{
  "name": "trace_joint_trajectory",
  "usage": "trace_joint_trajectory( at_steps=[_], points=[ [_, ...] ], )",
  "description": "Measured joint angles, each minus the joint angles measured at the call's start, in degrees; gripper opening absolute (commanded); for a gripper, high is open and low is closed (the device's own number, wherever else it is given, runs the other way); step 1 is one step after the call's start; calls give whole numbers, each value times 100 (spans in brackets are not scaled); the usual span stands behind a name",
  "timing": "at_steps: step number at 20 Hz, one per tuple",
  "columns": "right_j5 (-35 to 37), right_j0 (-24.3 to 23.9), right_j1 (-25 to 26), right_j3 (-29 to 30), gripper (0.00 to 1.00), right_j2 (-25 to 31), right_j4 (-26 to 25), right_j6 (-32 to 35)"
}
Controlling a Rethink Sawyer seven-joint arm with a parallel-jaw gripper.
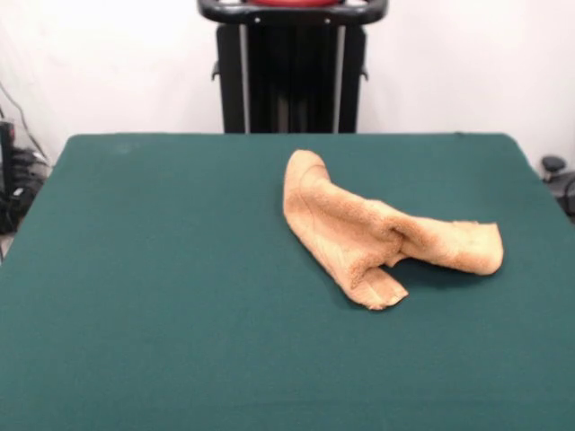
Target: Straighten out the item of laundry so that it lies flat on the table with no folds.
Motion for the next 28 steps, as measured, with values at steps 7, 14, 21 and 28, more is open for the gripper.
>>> trace_joint_trajectory(
  at_steps=[7, 14, 21, 28],
  points=[
    [-1062, 569, 1107, -340, 0, -325, 33, 422],
    [176, 636, 1029, -712, 0, -344, 217, 516],
    [2274, 619, 455, -1467, 0, -350, 415, 516],
    [3033, 569, -49, -2059, 0, -399, 584, 526]
  ],
)
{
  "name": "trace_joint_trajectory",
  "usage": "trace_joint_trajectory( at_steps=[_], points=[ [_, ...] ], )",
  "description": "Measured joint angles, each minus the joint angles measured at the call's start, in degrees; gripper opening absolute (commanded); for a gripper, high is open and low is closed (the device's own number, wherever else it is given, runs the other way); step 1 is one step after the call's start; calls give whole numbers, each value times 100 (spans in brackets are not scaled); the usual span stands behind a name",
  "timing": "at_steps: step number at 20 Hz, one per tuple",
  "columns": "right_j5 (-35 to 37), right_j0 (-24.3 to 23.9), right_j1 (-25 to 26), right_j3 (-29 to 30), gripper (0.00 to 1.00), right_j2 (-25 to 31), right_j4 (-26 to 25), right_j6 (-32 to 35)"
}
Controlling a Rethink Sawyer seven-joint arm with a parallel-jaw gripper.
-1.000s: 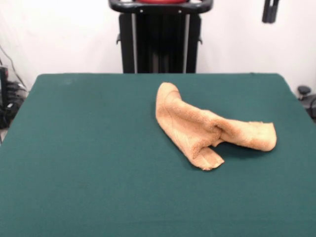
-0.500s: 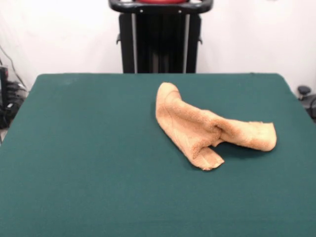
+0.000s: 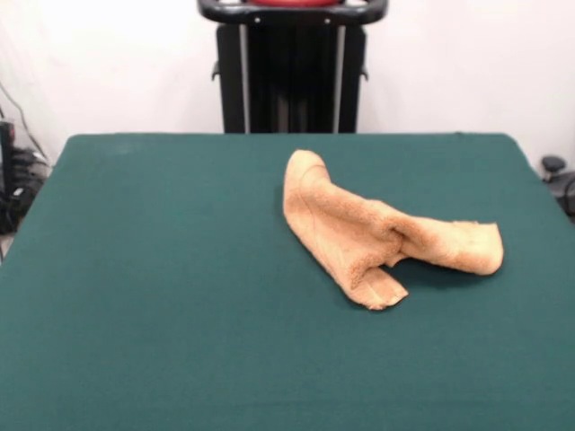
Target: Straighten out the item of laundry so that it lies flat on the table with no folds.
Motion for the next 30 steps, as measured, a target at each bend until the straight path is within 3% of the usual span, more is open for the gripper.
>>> trace_joint_trajectory(
  at_steps=[7, 13, 18, 30],
  points=[
    [-458, 124, 359, -425, 0, -2, 23, 272],
    [-1442, 317, 1223, -552, 0, 1, 169, 839],
    [-2700, 566, 2249, -529, 0, -33, 311, 1514],
    [-4058, 1006, 3340, -184, 0, -132, 458, 2354]
  ],
)
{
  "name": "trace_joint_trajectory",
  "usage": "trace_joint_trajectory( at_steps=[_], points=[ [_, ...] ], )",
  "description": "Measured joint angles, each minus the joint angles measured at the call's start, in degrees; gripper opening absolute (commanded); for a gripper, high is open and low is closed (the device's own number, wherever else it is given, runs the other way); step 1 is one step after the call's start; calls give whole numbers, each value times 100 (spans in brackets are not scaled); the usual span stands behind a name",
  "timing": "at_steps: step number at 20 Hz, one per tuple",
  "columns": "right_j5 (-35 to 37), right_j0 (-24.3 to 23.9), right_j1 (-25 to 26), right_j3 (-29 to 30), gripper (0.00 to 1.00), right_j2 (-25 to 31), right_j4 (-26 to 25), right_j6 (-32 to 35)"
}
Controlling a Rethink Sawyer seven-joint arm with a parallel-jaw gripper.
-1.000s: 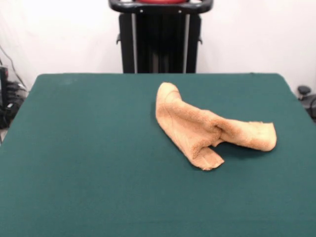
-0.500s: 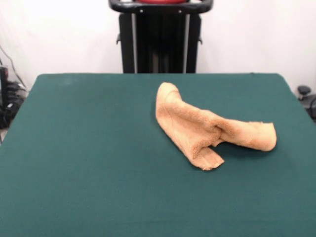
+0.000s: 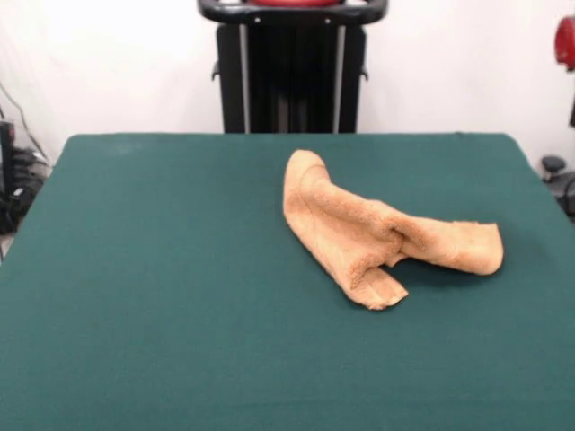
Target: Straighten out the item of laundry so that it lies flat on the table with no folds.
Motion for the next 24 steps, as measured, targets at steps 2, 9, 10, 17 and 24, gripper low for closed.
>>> trace_joint_trajectory(
  at_steps=[2, 9, 10, 17, 24],
  points=[
    [-139, -38, 74, 107, 0, 22, 39, 10],
    [-1147, -49, 420, 521, 0, -7, 56, 10],
    [-1250, -58, 447, 556, 0, -3, 56, 10],
    [-2167, -596, 599, 982, 0, 117, -48, 10],
    [-2165, -1484, 265, 1391, 0, 364, -401, 10]
  ],
)
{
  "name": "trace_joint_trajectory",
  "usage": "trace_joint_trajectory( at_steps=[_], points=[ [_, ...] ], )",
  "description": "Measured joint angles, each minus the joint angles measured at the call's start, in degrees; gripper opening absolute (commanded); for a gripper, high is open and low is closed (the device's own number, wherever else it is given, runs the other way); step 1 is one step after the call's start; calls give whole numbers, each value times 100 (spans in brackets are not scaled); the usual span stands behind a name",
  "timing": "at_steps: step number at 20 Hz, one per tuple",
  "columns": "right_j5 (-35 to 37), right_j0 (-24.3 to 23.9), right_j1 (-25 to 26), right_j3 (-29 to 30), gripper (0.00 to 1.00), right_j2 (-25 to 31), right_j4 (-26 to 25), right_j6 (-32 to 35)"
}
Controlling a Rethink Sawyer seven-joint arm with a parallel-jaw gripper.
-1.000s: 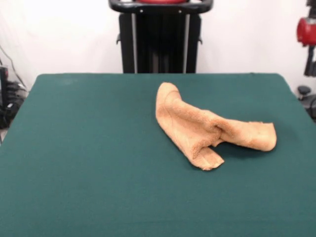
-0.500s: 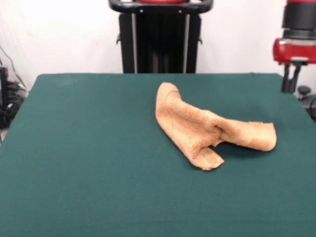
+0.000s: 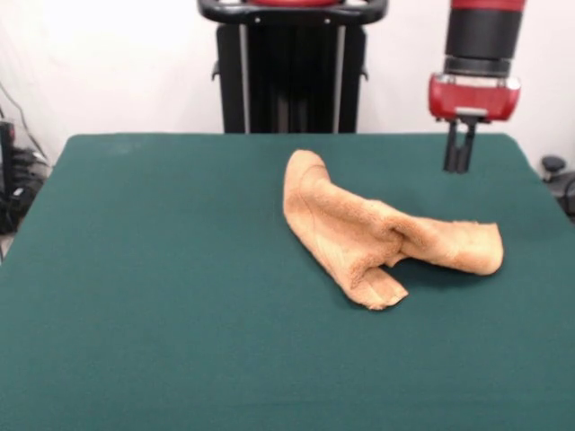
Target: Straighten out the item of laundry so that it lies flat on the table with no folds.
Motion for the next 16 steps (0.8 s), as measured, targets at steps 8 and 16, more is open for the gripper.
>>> trace_joint_trajectory(
  at_steps=[8, 16],
  points=[
    [-1, -425, -314, 90, 0, 143, -336, 0],
    [-103, -722, -105, 91, 0, 163, -747, 0]
  ],
)
